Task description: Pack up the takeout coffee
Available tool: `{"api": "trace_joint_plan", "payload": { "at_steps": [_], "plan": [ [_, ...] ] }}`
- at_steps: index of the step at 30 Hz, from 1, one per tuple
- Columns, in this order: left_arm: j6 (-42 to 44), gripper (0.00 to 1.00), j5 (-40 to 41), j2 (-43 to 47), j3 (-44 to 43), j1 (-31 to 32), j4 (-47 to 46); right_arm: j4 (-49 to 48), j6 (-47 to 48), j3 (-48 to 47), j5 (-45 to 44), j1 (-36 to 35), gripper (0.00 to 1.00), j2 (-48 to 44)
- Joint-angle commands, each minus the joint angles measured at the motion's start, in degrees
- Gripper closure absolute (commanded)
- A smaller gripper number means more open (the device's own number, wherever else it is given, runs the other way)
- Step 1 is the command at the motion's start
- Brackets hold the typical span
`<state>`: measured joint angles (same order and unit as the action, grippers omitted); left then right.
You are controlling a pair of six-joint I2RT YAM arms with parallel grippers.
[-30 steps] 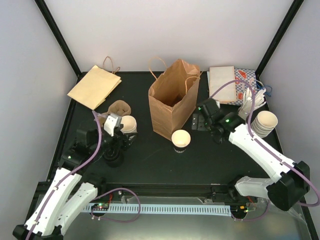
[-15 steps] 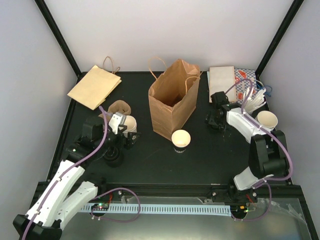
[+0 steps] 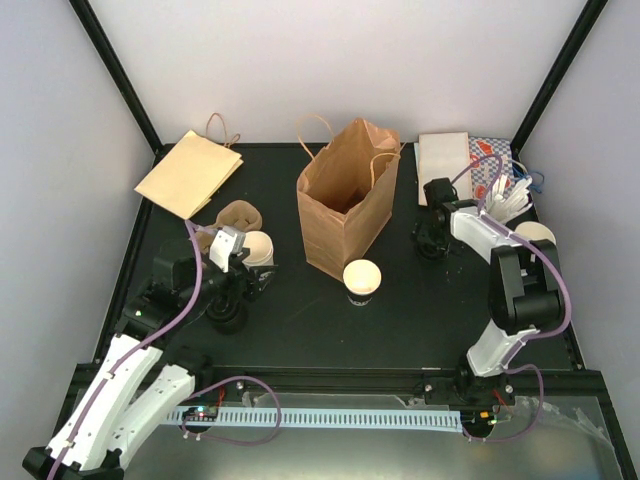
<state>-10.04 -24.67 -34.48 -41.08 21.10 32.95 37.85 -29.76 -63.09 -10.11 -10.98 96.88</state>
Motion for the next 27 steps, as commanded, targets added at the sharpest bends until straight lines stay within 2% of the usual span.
{"api": "trace_joint_plan", "payload": {
  "at_steps": [1, 19, 27],
  "plan": [
    [0.7, 0.01, 0.0, 0.6, -0.2, 0.3, -0.9, -1.6, 0.4, -1.7, -1.4, 0.2, 0.08, 2.2],
    [0.8, 0.01, 0.1, 0.6, -0.1, 0.5, -0.9, -1.8, 0.6, -3.0, -1.1, 0.4, 0.19, 6.0],
    [0.8, 0.01, 0.1, 0.6, -0.1, 0.6, -1.0, -0.2, 1.2, -2.6, -0.6, 0.4, 0.23, 1.0]
  ]
}}
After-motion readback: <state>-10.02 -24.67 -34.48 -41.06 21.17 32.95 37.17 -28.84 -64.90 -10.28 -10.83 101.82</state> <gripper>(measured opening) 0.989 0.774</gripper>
